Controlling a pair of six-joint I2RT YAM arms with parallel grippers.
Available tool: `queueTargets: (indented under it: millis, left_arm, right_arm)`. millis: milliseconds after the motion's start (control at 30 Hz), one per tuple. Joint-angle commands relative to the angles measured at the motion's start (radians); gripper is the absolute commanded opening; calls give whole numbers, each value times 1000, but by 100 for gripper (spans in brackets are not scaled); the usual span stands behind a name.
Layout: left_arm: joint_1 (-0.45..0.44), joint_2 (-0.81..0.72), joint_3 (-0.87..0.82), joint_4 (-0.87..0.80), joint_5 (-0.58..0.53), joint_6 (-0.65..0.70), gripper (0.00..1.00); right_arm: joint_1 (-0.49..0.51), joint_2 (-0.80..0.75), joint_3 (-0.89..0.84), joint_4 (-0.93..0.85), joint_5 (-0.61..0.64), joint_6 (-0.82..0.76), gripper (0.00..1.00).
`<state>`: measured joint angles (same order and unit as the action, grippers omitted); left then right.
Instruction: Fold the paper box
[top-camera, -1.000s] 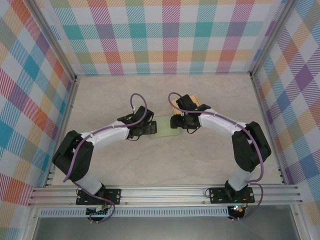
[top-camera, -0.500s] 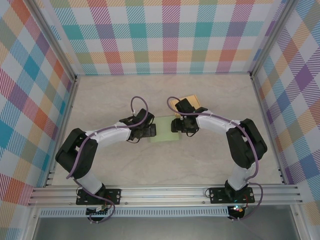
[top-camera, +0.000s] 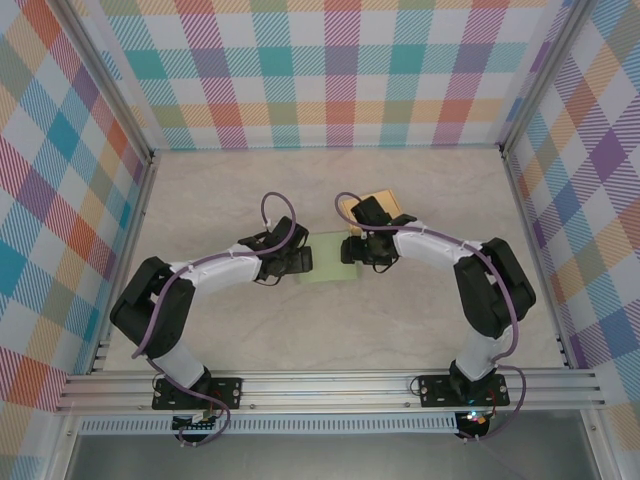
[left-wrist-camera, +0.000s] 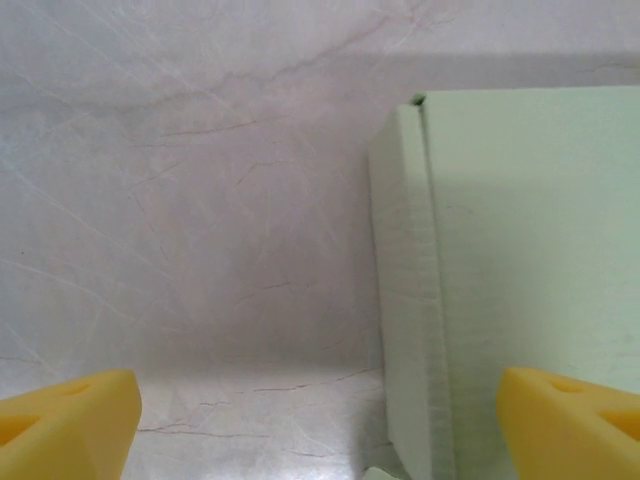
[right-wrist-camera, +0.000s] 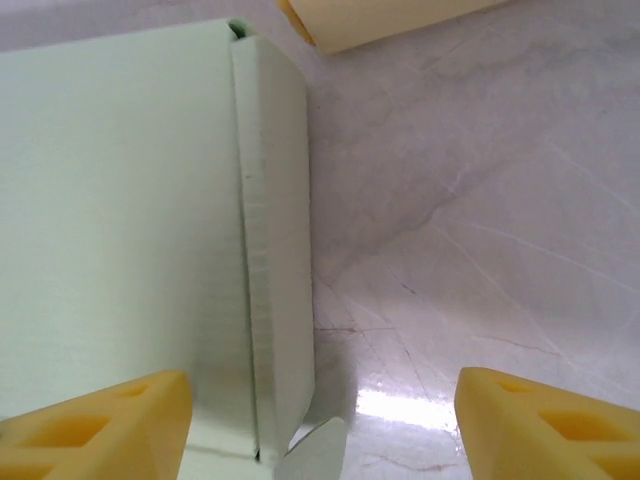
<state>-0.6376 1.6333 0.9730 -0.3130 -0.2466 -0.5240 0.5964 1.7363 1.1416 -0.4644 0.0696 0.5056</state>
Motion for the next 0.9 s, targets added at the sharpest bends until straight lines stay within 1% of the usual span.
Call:
queueTargets:
  millis: [0,67,133,300,433,500,567,667,700,867]
  left_arm:
    - [14,-45,57,1,1,30,90]
    - [29,-29,75,1,0,37,87]
    - [52,-6,81,24,25,39,85]
    - [107,60,89,109,161,41,77]
    - [131,96,84,145,233,34,68]
    - [140,107,75,161,259,26,65]
    - [150,115,61,175,285,17,58]
    - [166,114,26,206,320,-4,42]
    - [171,113,18,212,329,-9,40]
    - [204,117,-21,239,366,-18,17]
  right_arm:
    - [-17,-87,-3,12,-22,-26,75]
    - [-36,-102,-16,38,-54,-26,77]
    - [-64,-105,-33,73,-107,-21,78]
    - [-122,-71,-76,181,-258,9,78]
    - [-143,-21,-93,242,-330,28,78]
    - [-148,0,-101,267,-352,38,78]
    - [-153,19,-109,288,-369,46,78]
    - [-155,44,-118,315,-390,55,77]
    - [-156,51,-120,324,-396,57,77]
    - [-159,71,-138,370,-437,77,77]
